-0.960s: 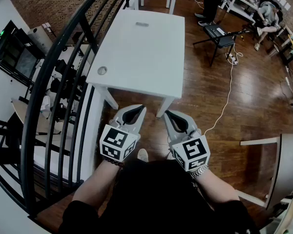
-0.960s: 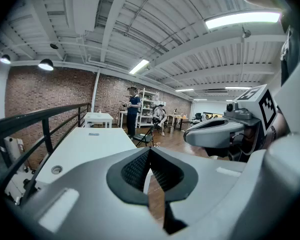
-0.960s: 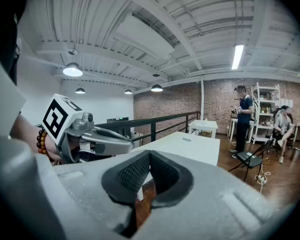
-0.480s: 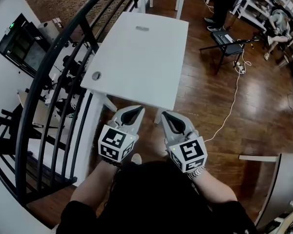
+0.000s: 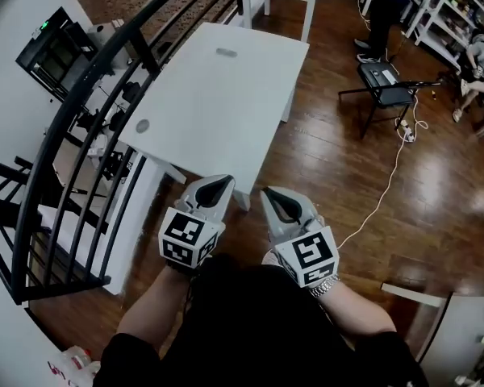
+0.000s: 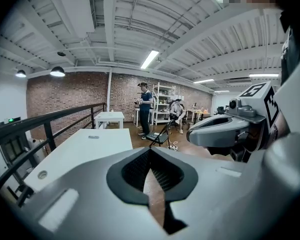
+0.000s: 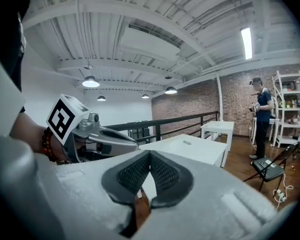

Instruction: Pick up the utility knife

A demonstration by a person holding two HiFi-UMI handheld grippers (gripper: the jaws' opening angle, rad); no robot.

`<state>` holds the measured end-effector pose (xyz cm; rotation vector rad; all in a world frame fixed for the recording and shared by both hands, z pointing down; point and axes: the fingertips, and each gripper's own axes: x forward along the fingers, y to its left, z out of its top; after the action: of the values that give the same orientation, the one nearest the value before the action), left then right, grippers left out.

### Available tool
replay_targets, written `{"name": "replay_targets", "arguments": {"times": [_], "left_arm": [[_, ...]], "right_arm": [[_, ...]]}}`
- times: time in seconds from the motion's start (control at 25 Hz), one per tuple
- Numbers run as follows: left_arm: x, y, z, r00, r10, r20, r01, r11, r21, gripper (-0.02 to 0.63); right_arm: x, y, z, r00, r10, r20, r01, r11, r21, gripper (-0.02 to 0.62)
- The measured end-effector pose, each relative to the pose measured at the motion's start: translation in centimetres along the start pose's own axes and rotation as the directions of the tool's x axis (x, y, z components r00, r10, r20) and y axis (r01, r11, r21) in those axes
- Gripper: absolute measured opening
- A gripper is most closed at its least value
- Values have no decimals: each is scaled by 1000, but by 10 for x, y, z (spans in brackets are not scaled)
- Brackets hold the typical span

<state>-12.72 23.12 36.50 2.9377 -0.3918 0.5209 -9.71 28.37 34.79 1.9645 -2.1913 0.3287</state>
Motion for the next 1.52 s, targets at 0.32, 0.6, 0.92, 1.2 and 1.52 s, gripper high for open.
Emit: {"name": "replay_targets", "arguments": {"times": [0.32, 0.6, 0.92, 1.2, 1.52], "left_arm": [[48, -10, 18, 999, 30, -11, -30, 999, 19, 17], [100, 18, 26, 999, 33, 7, -33, 999, -13, 17], [150, 86, 48, 997, 61, 41, -58, 996, -71, 17], [178, 119, 56, 997, 78, 30, -74, 992, -104, 17], [222, 142, 72, 985, 173, 13, -170, 978, -124, 17]], "right_arm": [[-2, -59, 3, 1000, 18, 11, -18, 1000, 3, -8], [36, -101, 10, 1000, 30, -9, -30, 999, -23, -8], [111, -142, 34, 996, 60, -62, -65, 995, -76, -8], [160, -163, 45, 990, 103, -100, -112, 990, -87, -8], [194, -209, 43, 971, 206, -118, -215, 974, -74, -8]]}}
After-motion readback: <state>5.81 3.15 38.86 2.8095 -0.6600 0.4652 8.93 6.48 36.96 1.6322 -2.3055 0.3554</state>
